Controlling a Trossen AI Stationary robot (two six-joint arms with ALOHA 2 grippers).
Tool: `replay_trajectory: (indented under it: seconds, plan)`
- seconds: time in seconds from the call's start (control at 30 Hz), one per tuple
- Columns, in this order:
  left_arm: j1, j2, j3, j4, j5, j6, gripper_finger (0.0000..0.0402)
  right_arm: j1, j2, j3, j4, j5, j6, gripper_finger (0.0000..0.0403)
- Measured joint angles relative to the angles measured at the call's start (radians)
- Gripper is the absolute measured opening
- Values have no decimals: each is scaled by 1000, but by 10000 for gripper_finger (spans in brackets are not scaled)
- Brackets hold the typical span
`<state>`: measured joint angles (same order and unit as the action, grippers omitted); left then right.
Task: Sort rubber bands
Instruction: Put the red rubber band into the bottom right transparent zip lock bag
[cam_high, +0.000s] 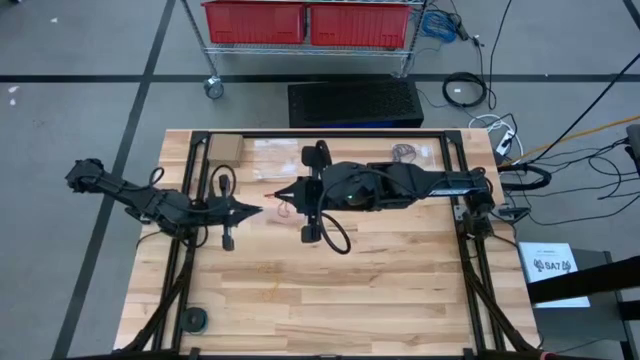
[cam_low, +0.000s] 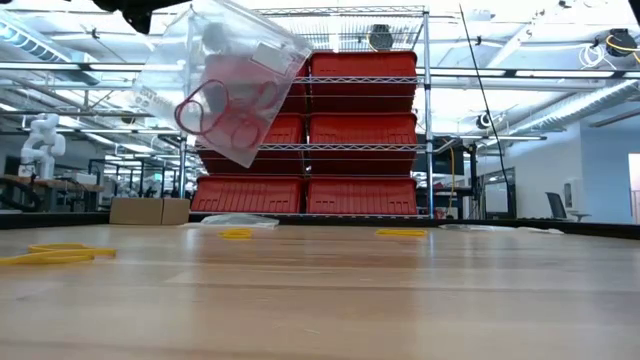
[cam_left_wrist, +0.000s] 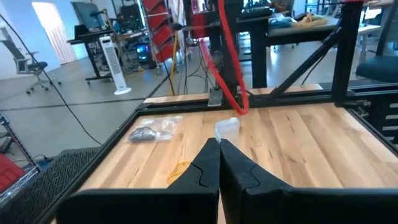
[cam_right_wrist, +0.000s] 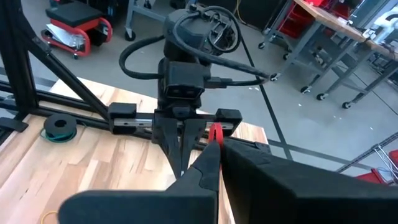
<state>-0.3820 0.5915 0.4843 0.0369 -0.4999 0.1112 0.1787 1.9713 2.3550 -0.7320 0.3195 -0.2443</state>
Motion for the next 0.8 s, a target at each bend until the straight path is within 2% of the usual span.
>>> replay_trajectory:
  seconds: [0.8]
  plan:
    - [0,-1,0,11,31,0,0,2,1,0,-57,49,19,0]
